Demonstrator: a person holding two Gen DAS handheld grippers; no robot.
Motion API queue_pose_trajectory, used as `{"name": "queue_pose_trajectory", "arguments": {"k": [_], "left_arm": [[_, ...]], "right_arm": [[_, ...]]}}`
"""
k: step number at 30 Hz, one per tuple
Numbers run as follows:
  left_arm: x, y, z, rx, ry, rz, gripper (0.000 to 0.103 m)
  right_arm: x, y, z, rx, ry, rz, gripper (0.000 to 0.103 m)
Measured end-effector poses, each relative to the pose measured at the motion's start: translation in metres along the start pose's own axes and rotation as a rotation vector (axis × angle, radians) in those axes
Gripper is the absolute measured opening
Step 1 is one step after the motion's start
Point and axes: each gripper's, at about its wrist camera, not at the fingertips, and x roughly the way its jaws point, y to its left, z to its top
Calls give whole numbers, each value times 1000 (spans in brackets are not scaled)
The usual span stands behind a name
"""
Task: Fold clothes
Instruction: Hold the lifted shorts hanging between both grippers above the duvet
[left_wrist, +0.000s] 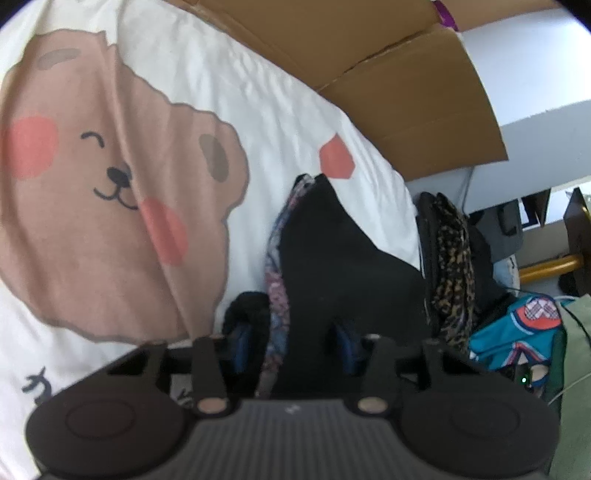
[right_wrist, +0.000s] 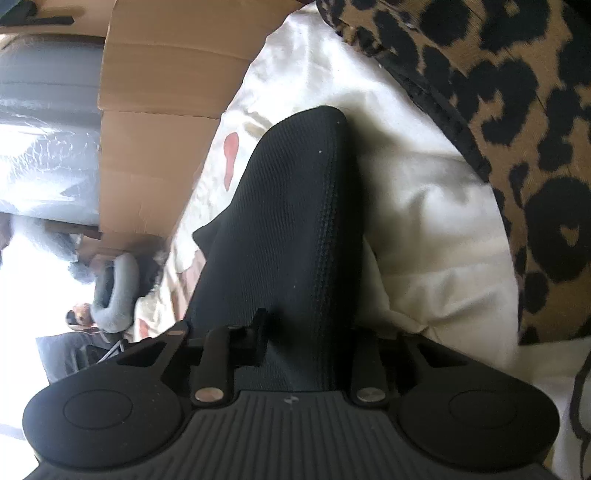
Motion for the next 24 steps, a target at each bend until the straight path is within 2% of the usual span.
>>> {"name": "queue_pose_trajectory", "arguments": {"k": [2, 6, 9, 14, 21, 24], "left_arm": [[-1, -9, -1, 47, -6, 32, 35], [1, -37, -10, 205, -12, 149, 34], [8, -37, -9, 199, 2, 172, 35], [17, -32, -9, 183, 18, 174, 36], [16, -38, -5, 202, 47, 187, 35], [9, -40, -4, 242, 50, 184, 44]], "right_arm": [[0, 7, -1, -48, -5, -30, 13], [-2, 28, -5, -161, -7, -132, 10], [-1, 45, -8, -242, 3, -220, 10], [5, 53, -8, -250, 19, -305, 9], [9, 60, -9, -229, 52, -378, 9], [9, 60, -8, -226, 55, -366, 9]]}}
